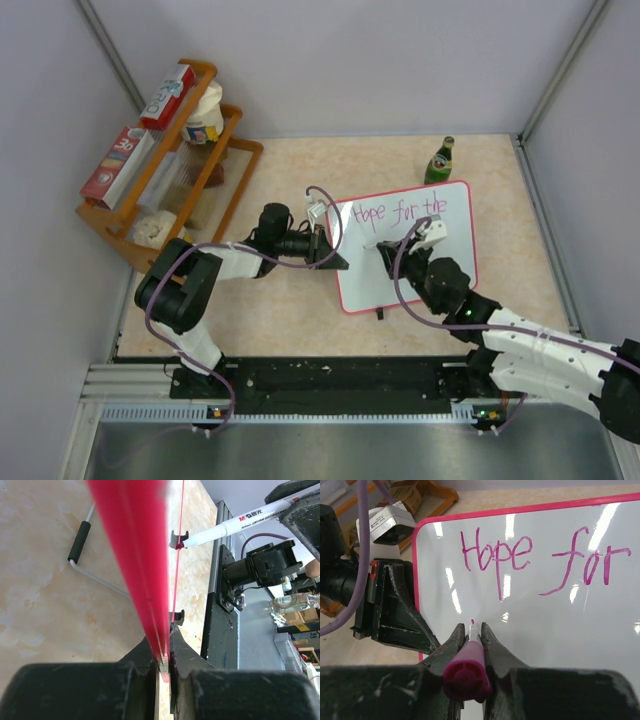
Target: Write a sentence on the whiteboard
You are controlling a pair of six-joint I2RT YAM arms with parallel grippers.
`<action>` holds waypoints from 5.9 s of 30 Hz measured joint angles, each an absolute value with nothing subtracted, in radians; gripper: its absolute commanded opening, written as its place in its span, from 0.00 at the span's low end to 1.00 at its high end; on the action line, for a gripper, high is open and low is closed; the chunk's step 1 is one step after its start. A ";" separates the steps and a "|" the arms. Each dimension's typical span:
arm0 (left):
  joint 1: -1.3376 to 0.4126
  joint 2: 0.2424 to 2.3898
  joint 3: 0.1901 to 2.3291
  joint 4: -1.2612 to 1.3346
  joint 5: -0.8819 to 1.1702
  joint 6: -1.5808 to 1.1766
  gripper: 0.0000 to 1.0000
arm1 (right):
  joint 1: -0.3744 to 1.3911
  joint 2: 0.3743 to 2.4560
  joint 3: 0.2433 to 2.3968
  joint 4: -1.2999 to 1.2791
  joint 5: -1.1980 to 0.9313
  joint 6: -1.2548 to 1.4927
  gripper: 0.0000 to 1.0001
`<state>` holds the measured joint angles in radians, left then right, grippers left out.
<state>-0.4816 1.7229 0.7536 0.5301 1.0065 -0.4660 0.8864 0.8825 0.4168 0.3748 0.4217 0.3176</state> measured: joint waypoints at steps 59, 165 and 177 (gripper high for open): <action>-0.482 1.723 0.754 0.528 1.005 -0.468 0.00 | 0.888 0.841 0.397 0.323 0.435 0.360 0.00; -0.482 1.723 0.754 0.528 1.005 -0.468 0.00 | 0.684 0.765 0.373 0.260 0.215 0.476 0.00; -0.482 1.723 0.754 0.527 1.004 -0.469 0.00 | 0.684 0.760 0.373 0.249 0.240 0.484 0.00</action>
